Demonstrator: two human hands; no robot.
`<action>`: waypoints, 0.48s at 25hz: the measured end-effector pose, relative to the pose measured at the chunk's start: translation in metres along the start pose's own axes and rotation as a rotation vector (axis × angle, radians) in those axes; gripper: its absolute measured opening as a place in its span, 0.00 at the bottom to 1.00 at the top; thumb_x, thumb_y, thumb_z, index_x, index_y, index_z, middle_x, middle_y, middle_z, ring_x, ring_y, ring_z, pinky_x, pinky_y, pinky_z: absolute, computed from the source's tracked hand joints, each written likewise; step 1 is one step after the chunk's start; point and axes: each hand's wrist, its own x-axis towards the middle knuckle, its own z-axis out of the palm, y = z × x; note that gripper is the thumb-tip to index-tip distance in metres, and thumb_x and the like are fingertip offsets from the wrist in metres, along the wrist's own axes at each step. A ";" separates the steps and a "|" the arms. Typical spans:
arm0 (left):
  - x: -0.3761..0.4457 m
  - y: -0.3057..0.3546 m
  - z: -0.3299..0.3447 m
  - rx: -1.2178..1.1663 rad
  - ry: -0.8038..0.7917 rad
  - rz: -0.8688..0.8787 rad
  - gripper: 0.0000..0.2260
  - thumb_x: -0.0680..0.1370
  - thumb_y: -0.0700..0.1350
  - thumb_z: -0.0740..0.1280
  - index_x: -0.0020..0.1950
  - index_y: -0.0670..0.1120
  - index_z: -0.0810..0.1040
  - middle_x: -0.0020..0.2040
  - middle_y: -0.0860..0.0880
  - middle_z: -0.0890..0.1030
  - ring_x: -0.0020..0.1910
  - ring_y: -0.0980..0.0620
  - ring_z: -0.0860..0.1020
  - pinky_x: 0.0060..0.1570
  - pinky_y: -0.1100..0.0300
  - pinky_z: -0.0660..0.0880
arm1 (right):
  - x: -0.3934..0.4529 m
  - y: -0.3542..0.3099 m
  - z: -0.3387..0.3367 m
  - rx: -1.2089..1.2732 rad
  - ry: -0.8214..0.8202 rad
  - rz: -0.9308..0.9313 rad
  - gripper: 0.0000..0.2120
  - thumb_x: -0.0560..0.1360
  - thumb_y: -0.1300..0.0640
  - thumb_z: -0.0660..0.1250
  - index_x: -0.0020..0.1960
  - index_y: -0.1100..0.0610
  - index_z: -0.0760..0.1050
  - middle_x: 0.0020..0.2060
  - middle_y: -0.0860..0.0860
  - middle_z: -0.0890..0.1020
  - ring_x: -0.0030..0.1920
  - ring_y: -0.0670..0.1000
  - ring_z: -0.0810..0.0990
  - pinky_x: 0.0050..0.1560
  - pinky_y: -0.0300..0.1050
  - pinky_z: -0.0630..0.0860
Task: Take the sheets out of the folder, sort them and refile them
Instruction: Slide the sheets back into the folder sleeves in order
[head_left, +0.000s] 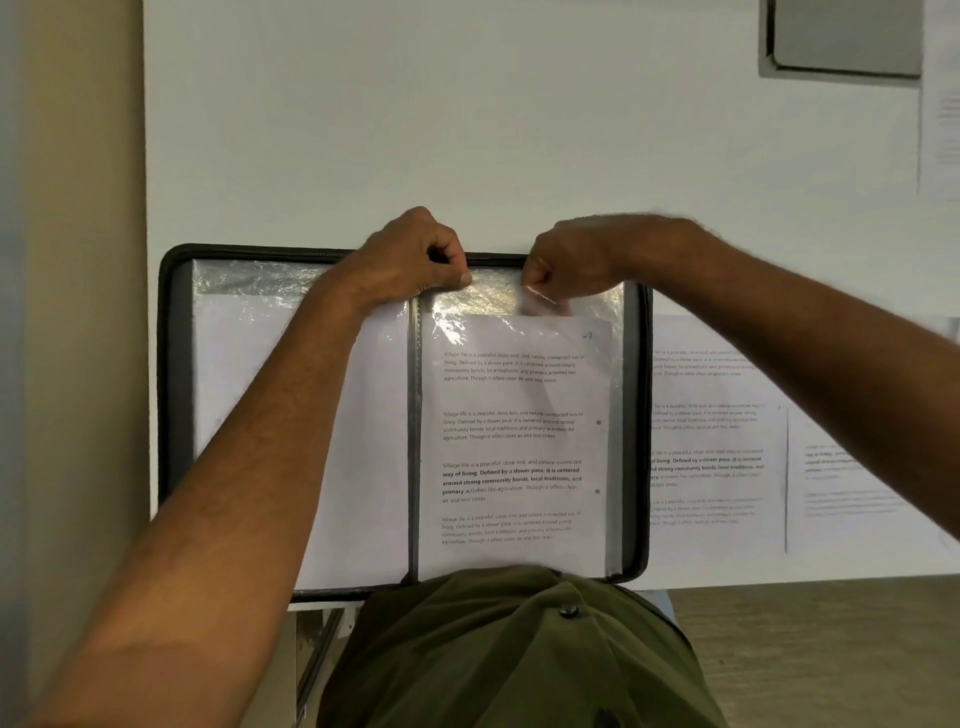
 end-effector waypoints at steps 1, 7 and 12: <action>-0.001 -0.001 0.002 0.057 0.037 -0.015 0.04 0.73 0.52 0.78 0.41 0.55 0.85 0.50 0.51 0.80 0.47 0.55 0.80 0.51 0.53 0.75 | -0.004 0.001 0.002 0.045 0.035 0.019 0.15 0.83 0.53 0.61 0.41 0.51 0.82 0.37 0.44 0.86 0.45 0.49 0.82 0.49 0.46 0.74; -0.023 0.016 0.031 0.396 0.263 -0.008 0.09 0.77 0.54 0.74 0.53 0.52 0.81 0.59 0.49 0.74 0.61 0.48 0.72 0.60 0.51 0.64 | -0.040 0.015 0.026 0.155 0.333 0.018 0.22 0.77 0.32 0.66 0.36 0.48 0.79 0.40 0.43 0.83 0.43 0.47 0.78 0.51 0.49 0.75; -0.078 0.012 0.079 0.518 0.446 0.076 0.30 0.79 0.51 0.70 0.79 0.45 0.66 0.78 0.43 0.67 0.76 0.41 0.63 0.76 0.45 0.57 | -0.059 0.008 0.086 0.529 0.819 -0.122 0.12 0.75 0.46 0.77 0.57 0.46 0.82 0.69 0.48 0.74 0.68 0.49 0.75 0.69 0.54 0.75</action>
